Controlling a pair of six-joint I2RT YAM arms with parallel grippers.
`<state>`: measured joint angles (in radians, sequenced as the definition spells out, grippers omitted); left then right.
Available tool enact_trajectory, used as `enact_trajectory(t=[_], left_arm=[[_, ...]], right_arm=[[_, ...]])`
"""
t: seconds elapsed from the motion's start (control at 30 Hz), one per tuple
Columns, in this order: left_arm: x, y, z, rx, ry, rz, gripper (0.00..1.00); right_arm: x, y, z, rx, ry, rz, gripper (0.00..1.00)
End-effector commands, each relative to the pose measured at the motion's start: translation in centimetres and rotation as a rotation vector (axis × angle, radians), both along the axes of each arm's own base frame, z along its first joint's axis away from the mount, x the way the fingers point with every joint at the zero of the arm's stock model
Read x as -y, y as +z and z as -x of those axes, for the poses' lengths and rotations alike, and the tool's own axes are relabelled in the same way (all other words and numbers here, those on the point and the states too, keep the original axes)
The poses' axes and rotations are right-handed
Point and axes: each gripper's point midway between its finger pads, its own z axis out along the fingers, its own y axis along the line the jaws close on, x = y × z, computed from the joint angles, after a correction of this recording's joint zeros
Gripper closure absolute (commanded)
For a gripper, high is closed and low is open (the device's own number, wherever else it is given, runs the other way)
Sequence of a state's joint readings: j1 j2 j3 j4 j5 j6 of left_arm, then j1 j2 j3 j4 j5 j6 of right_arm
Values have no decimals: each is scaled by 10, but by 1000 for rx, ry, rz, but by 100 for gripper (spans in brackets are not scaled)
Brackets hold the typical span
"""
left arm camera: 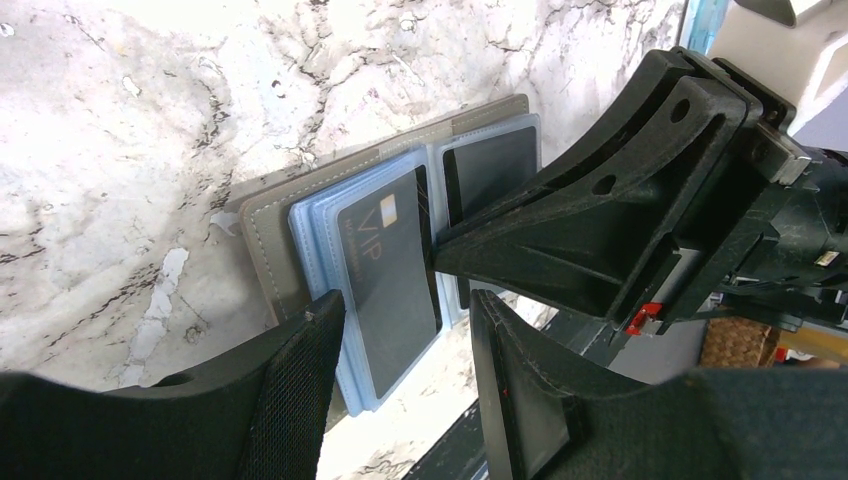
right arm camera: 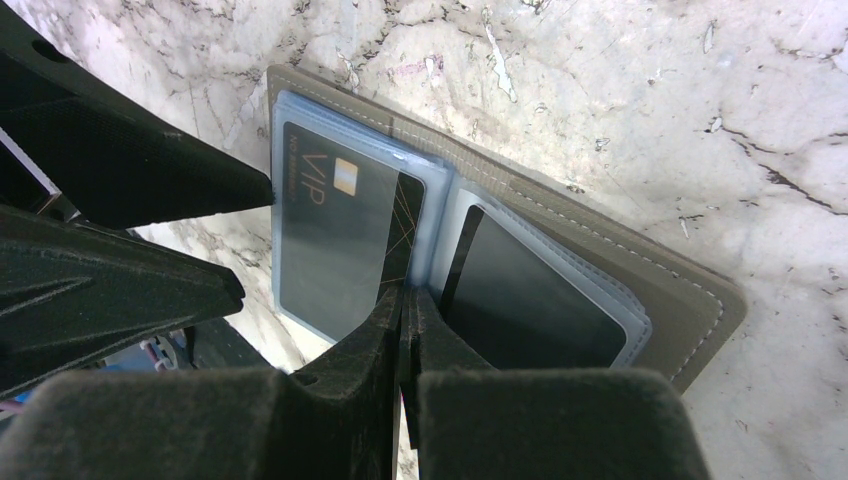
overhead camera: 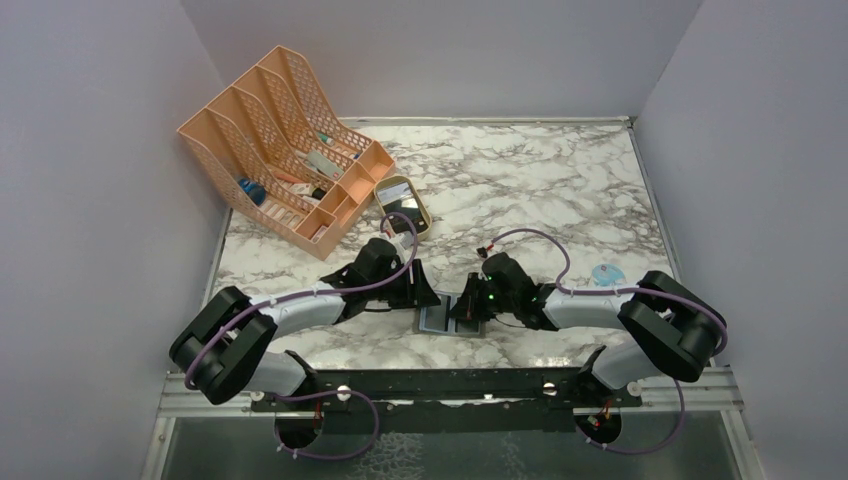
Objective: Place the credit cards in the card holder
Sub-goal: Turn over the card slot in the card holder.
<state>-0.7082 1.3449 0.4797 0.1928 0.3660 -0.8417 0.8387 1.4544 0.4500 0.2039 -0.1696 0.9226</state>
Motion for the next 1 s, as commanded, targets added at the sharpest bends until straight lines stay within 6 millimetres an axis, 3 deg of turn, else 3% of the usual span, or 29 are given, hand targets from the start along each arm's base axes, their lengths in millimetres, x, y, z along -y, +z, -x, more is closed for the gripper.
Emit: enact_trajectory(t=[0.0,0.6,0.97], left_arm=[[-4,-10,2,-4,0,-28,48],[-8,-14,2,-17,10,-63,48],[11,11,6,-20,-19,79,48]], right_arm=[[8,-8,3,-9,-6,51,95],[8,-8,2,-4,-5,55,95],[7,-10,2,-10,-3,53,95]])
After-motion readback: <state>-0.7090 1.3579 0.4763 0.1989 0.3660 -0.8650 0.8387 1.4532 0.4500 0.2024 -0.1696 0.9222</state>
